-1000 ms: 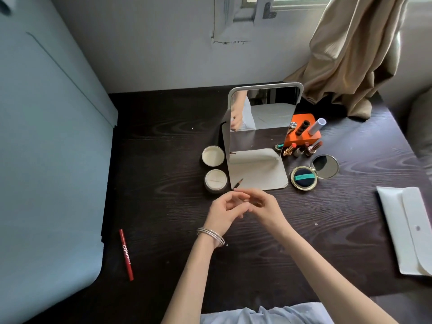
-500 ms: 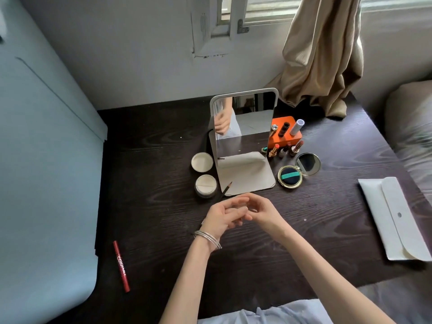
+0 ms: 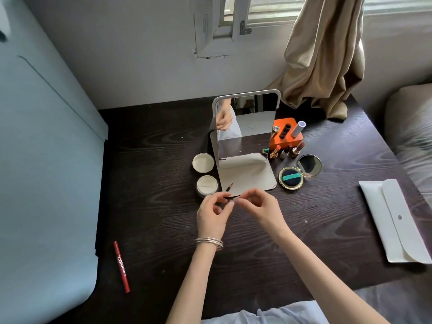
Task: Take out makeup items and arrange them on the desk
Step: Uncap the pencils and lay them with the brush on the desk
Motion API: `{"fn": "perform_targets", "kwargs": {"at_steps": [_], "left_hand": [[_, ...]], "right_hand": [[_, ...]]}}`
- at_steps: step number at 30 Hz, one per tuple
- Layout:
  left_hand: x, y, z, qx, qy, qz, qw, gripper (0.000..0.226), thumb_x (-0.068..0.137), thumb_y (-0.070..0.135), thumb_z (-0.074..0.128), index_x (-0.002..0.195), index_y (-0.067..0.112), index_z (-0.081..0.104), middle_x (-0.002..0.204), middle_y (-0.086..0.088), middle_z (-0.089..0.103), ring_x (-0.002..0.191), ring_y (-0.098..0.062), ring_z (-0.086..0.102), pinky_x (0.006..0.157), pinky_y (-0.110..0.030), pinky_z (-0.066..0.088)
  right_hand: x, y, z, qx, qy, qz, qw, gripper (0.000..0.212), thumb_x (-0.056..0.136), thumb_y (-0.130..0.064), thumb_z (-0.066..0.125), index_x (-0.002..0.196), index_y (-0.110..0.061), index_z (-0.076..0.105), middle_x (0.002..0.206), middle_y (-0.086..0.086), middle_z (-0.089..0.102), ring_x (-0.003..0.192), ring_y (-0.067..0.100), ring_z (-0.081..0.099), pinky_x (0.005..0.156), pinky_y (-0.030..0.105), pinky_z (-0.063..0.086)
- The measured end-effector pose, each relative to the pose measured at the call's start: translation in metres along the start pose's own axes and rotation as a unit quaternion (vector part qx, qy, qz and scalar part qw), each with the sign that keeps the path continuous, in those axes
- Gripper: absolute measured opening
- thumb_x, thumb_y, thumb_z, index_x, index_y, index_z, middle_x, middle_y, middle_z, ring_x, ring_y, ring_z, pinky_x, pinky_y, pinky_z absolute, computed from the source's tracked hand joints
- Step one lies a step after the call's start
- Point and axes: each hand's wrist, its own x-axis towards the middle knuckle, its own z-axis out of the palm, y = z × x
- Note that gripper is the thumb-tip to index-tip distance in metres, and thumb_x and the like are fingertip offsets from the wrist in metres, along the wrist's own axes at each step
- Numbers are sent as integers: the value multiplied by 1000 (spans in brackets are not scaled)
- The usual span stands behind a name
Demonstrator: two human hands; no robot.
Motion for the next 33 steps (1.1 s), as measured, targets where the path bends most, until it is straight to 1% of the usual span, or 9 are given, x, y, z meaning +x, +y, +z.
{"fn": "perform_targets", "kwargs": {"at_steps": [2,6,10,14,20,23,27,31,33], "left_hand": [[0,-5,-1,58,-15,48,997,22,77,18,75,95,29,68,96,14,56,70,-6,58,62,-12,48],[1,-11,-2,50,-12,88,995,15,76,19,75,91,21,72,88,16,66,81,-2,63,71,-14,50],[1,-8,-4,22,-9,88,996,16,78,19,73,94,21,73,90,11,70,88,-2,62,72,-7,46],[2,-3,-1,10,14,88,996,14,78,15,73,90,22,71,87,9,69,82,-7,63,69,-7,44],[4,5,9,18,29,115,993,16,75,14,75,84,26,69,86,20,60,83,-5,58,70,-12,46],[7,8,15,17,36,125,991,12,76,16,75,85,22,71,86,18,61,88,-7,57,69,-10,46],[8,13,20,-17,49,96,994,13,78,15,73,86,25,69,84,14,67,84,-4,63,71,-13,50],[10,28,30,-203,14,-16,979,15,82,2,66,84,17,63,80,-3,69,71,-7,68,72,-21,55],[13,40,43,-265,-4,-85,960,14,85,1,62,81,14,63,79,-6,69,66,-5,68,67,-18,55]], "right_hand": [[1,-5,-1,-42,-19,-37,998,8,79,-14,74,83,-18,68,82,0,73,76,9,67,70,19,52],[2,-10,-1,-91,-32,-76,992,14,77,-14,75,82,-25,69,86,-4,69,76,4,66,72,16,52],[4,-12,-5,-99,-23,-94,990,20,76,-12,76,85,-27,68,89,-5,67,78,4,66,73,17,53],[7,-14,-9,-174,-36,-129,976,20,78,-8,74,89,-25,71,88,-5,67,82,5,64,77,18,52],[15,-9,-11,-319,-19,-181,930,13,80,-14,71,93,-14,73,91,-4,66,82,12,63,74,30,53],[16,-10,-11,-290,-35,-152,944,9,83,-11,68,91,-13,68,83,-10,60,74,2,58,72,21,48],[14,-10,-21,-140,-89,-69,984,13,84,-11,69,87,-22,63,84,-8,70,79,3,66,76,17,52],[14,-9,-34,22,-7,-34,999,9,84,-11,68,85,-20,68,73,-9,69,69,0,61,65,13,46],[16,-11,-42,72,34,-41,996,9,85,-8,65,86,-17,68,71,-9,66,67,0,59,64,12,44]]}}
